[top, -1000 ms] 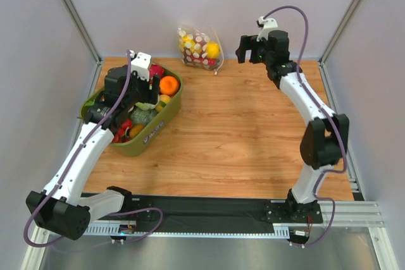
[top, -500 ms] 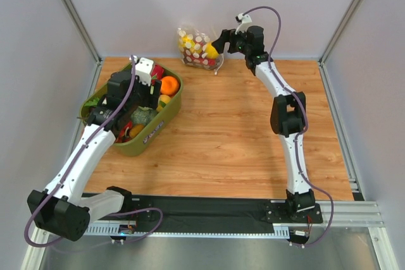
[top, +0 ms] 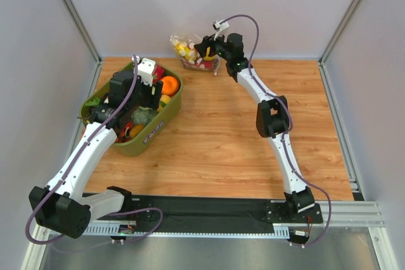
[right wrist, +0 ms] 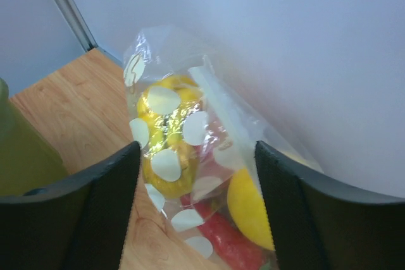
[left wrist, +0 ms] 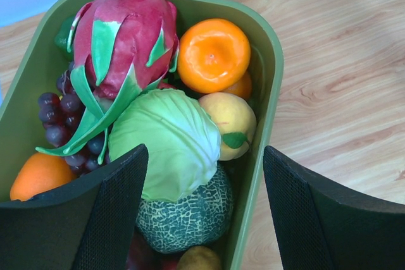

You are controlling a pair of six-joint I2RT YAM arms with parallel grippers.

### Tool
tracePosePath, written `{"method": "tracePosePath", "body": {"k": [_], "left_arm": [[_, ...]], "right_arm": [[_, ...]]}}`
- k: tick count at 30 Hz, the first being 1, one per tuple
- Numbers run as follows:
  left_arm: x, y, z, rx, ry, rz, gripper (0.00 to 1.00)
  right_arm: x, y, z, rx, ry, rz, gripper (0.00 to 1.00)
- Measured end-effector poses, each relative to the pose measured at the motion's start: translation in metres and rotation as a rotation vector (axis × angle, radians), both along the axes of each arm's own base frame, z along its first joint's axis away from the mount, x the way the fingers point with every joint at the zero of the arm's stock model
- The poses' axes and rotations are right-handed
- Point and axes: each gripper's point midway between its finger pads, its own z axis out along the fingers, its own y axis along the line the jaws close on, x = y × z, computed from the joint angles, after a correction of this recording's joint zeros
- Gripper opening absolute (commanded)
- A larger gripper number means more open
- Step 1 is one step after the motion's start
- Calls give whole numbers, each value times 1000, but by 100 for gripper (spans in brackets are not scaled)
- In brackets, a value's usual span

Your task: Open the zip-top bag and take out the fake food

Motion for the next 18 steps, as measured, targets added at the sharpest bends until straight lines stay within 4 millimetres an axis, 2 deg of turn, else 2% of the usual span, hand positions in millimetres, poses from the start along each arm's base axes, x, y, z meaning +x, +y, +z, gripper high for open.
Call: {"method": "tracePosePath", "body": {"k": [2, 5, 8, 9, 10, 15, 18], "left_arm": [[0, 0, 0, 3, 0, -1, 80], [0, 0, 0, 3, 0, -1, 80], [0, 0, 0, 3, 0, -1, 80], [0, 0, 0, 3, 0, -1, 80], [0, 0, 0, 3, -1, -1, 80], [0, 0, 0, 3, 0, -2, 80], [0, 0, 0, 2, 0, -3, 80]], "right_arm": [[-1, 7, -4, -9, -11, 1, 65], [0, 11, -12, -18, -11, -2, 54], [5, 7, -21, -36, -15, -31, 20], [7, 5, -22, -44, -20, -46, 6], [9, 3, -24, -50, -18, -60, 1], [12, -3, -27, -74, -34, -98, 0], [3, -10, -41, -101, 18, -116, 0]]}}
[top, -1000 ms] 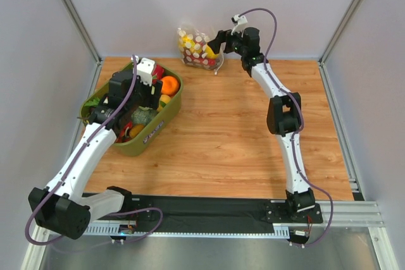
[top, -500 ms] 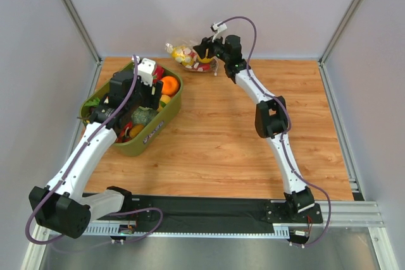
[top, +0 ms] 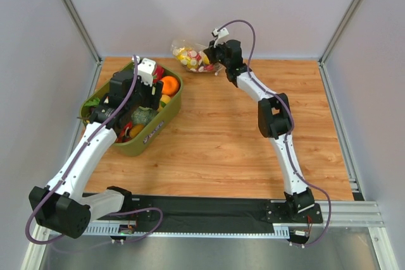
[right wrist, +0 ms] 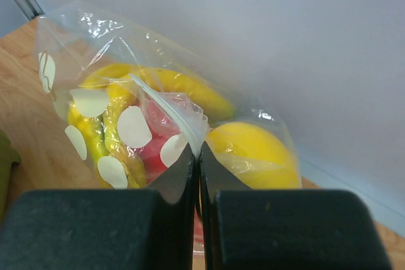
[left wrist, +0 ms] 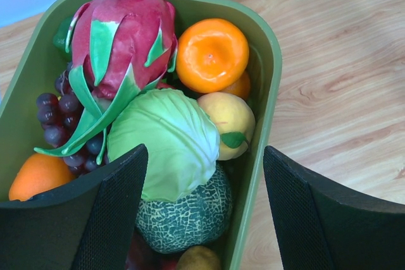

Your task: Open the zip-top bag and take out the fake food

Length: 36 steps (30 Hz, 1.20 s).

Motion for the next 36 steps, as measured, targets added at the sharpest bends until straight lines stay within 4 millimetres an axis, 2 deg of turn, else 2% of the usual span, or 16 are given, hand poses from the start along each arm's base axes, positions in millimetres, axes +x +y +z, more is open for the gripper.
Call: {"method": "tracePosePath", "body": {"k": [4, 7, 15, 19, 22, 26, 29, 33, 36], "left_arm": [[-1, -2, 0, -5, 4, -13, 80], [-2, -5, -1, -12, 7, -28, 80], [-11, -23, 6, -59, 3, -125, 76], [-25, -49, 9, -81, -1, -228, 75], [-43, -86, 12, -96, -6, -348, 75], [-68, -126, 18, -135, -7, -469, 75], [-77, -149, 28, -181, -35, -511, 76], [-83, -184, 32, -237, -62, -553, 77], [-80, -210, 17, -241, -42, -565, 79]], "right_arm": [[-17, -9, 9, -20, 45, -32, 0], [-36, -21, 30, -29, 70, -60, 0], [-97, -59, 115, -10, 91, -151, 0], [-132, -78, 139, -6, 116, -226, 0], [-163, -80, 150, -18, 122, -270, 0], [-201, -68, 154, -17, 136, -289, 0], [-227, -63, 146, -6, 168, -302, 0], [-242, -65, 129, 8, 213, -341, 0], [-249, -64, 122, 24, 240, -360, 0]]}}
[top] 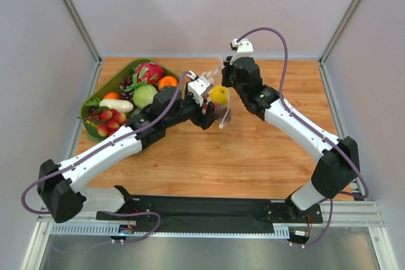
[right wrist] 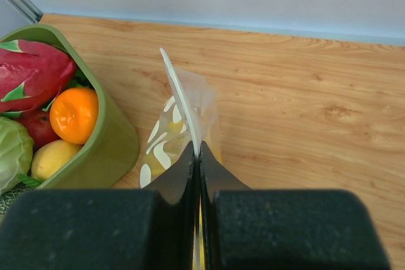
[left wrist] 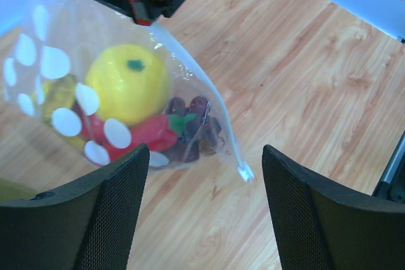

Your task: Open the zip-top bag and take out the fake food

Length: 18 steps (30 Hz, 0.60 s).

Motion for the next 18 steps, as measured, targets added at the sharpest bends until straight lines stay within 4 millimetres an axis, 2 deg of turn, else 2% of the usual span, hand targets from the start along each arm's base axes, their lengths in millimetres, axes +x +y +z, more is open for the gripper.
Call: {"method": "tracePosePath", "body": {"k": [4, 9, 14, 18], "left_arm": [[6, -24, -30, 22, 51, 1, 79], [11, -38, -56, 52, 89, 20, 80], [12, -46, -64, 48, 106, 35, 80], [10, -53, -61, 22, 104, 39, 80]], "right_arm": [[-5, 5, 0, 24, 5, -20, 0], [-5, 3, 2, 40, 5, -52, 0], [-3, -4, 4, 49, 2, -90, 0], [-4, -7, 0, 41, 16, -108, 0]]}}
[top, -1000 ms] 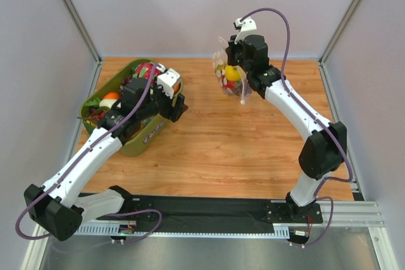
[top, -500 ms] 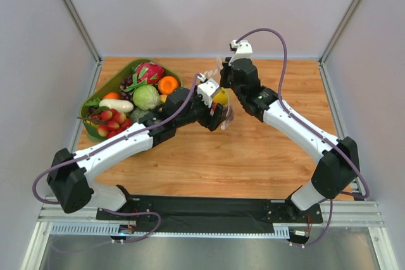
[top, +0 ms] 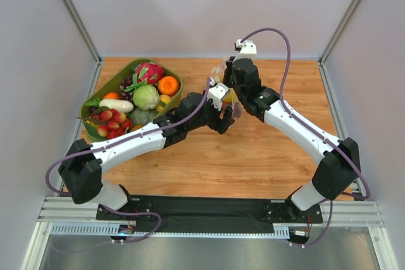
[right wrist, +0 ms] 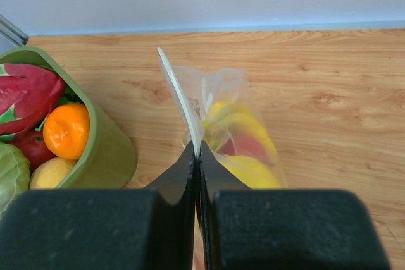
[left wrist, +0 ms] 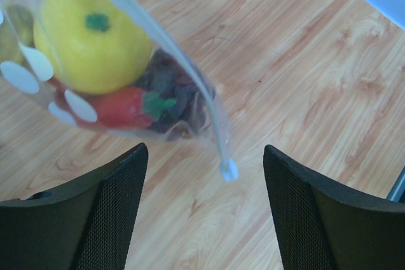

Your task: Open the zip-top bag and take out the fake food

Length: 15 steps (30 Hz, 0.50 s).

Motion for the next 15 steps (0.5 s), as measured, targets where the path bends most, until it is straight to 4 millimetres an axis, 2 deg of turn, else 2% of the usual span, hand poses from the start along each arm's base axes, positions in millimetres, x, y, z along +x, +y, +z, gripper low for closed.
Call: {"method": "tracePosePath", "body": {"k": [5, 7, 8, 10, 15], "left_arm": [[-4, -9, 0, -23, 9, -7, 80], [-5, -12, -8, -17, 27, -7, 67], [-6, -14, -12, -13, 40, -5, 55], [-6, -15, -23, 5, 68, 2, 50], [-7, -11, -47, 67, 113, 40, 21]], "right_arm": [[-3, -1, -5, -9, 19, -8, 0], [-3, 0, -5, -9, 18, -9, 0], [-4, 1, -5, -9, 18, -6, 0], [-4, 0, -5, -10, 17, -9, 0], [-4, 0, -5, -11, 16, -15, 0]]}}
